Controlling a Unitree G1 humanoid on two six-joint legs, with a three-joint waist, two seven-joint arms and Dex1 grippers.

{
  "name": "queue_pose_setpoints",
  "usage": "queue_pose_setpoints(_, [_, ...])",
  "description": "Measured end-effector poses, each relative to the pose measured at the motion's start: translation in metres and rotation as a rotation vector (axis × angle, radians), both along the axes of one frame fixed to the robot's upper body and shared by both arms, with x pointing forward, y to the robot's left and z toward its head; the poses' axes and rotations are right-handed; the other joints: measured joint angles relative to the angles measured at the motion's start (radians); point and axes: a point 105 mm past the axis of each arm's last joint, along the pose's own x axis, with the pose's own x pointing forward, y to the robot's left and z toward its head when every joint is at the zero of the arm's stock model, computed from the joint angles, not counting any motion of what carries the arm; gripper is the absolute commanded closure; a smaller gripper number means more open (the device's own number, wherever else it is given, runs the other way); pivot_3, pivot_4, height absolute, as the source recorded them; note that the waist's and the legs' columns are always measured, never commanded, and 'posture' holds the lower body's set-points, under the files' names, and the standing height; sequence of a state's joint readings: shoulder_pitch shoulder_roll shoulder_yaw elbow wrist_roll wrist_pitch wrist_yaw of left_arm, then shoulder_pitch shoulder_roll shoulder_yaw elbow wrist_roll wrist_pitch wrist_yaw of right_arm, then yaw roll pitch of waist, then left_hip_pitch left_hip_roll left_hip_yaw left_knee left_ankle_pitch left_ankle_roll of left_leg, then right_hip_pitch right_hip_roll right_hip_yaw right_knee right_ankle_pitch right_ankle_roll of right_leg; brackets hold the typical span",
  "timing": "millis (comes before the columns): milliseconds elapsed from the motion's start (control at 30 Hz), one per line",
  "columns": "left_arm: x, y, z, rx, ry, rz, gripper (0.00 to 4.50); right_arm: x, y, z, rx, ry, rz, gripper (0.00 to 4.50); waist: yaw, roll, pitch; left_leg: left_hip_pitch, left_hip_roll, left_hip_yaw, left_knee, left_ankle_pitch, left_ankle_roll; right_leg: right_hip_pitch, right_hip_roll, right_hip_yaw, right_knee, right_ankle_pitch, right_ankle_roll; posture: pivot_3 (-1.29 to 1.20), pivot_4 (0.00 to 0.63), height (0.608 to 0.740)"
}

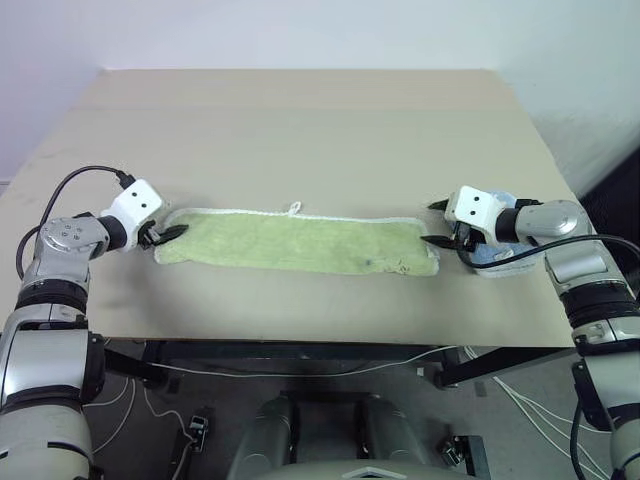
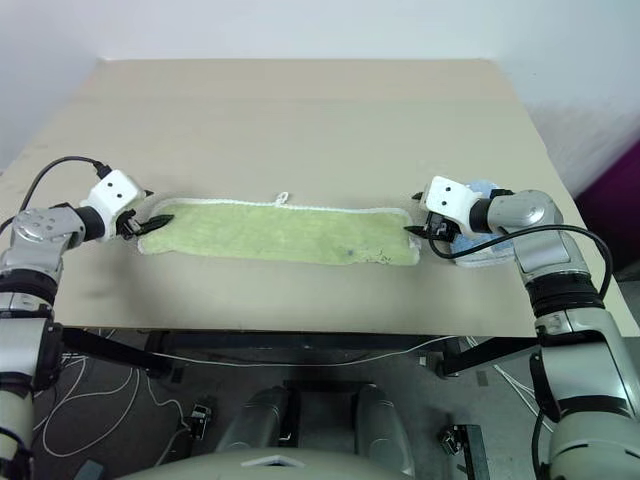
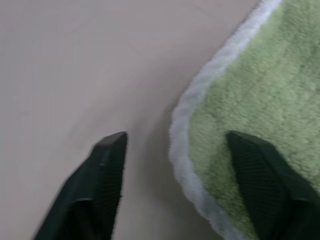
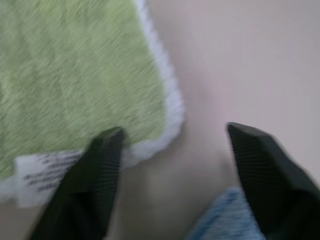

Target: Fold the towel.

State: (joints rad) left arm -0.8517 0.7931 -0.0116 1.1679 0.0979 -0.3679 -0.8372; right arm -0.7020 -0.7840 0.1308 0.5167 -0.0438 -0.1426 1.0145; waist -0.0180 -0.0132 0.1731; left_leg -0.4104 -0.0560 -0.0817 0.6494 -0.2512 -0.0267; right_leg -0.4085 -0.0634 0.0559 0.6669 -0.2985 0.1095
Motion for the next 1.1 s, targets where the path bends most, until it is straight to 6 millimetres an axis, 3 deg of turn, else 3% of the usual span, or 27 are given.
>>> queue_pose_setpoints(100, [0.002,0.007,0.013,-0.112,-0.043,0.051,0.01,-0.006,-0.004,0.032,0.100,-0.110,-0.045,0.01,0.002,0.000,0.000,-0.001,0.000,-0.001,0.000,0.000,0.000,0.000,0.000,0.000,0.000,0.000,0.000,0.00,0.150,0.740])
queue_pose_setpoints(167, [0.000,0.013,0.024,-0.174,-0.096,0.079,0.01,-0.024,-0.006,0.045,0.244,-0.116,-0.081,0.01,0.006,-0.001,0.000,-0.002,0.000,-0.002,0.000,0.000,0.000,0.000,0.000,-0.001,-0.001,0.000,0.000,0.00,0.150,0.740])
queue_pose_setpoints(233, [-0.005,0.022,0.029,-0.193,-0.128,0.098,0.01,-0.044,-0.007,0.046,0.389,-0.056,-0.117,0.01,0.006,-0.001,0.000,-0.002,0.000,-0.002,0.000,0.000,0.000,0.000,-0.001,-0.001,-0.001,0.000,0.000,0.00,0.150,0.740])
queue_pose_setpoints(300, [-0.013,0.031,0.027,-0.211,-0.143,0.116,0.01,-0.069,0.000,0.036,0.589,0.074,-0.151,0.01,0.005,-0.001,-0.001,-0.002,0.001,-0.003,0.000,0.000,0.000,0.000,-0.002,-0.001,-0.001,0.000,0.000,0.00,0.150,0.740])
queue_pose_setpoints(400, [-0.018,0.026,0.026,-0.250,-0.152,0.076,0.01,-0.095,0.018,0.016,0.872,0.288,-0.201,0.01,0.004,-0.001,-0.001,0.000,0.001,-0.003,0.001,0.000,0.000,0.002,-0.002,0.000,0.001,0.000,0.000,0.00,0.150,0.740])
queue_pose_setpoints(500, [-0.023,0.004,0.037,-0.313,-0.169,-0.046,0.01,-0.114,0.034,-0.005,1.116,0.522,-0.282,0.01,0.006,-0.002,-0.001,0.000,0.001,-0.003,0.000,0.000,0.000,0.002,-0.003,0.000,0.000,0.000,0.000,0.00,0.150,0.740])
queue_pose_setpoints(600, [-0.029,-0.015,0.036,-0.341,-0.135,-0.154,0.01,-0.126,0.038,-0.023,1.242,0.677,-0.381,0.01,0.005,-0.002,-0.001,0.000,0.001,-0.002,0.000,0.000,0.000,0.002,-0.003,0.000,-0.001,0.000,0.000,0.00,0.150,0.740])
queue_pose_setpoints(833, [-0.051,-0.061,0.010,-0.288,0.030,-0.392,0.01,-0.141,0.034,-0.052,1.460,0.872,-0.636,0.01,0.001,-0.001,-0.002,0.001,0.001,-0.002,-0.001,0.000,0.000,0.003,-0.003,0.000,-0.001,0.000,0.000,0.00,0.150,0.740])
queue_pose_setpoints(967, [-0.055,-0.086,0.013,-0.277,0.040,-0.491,0.01,-0.133,0.051,-0.055,1.545,0.958,-0.693,0.01,-0.002,-0.001,-0.002,0.001,0.002,-0.002,-0.001,0.000,0.000,0.003,-0.003,0.001,-0.001,0.000,0.000,0.00,0.150,0.740])
queue_pose_setpoints(1100, [-0.060,-0.099,0.008,-0.288,0.072,-0.535,0.01,-0.113,0.052,-0.058,1.631,0.972,-0.782,0.01,-0.002,-0.001,-0.002,0.001,0.002,-0.002,-0.001,0.000,0.000,0.003,-0.002,0.001,-0.001,0.000,0.000,0.00,0.150,0.740])
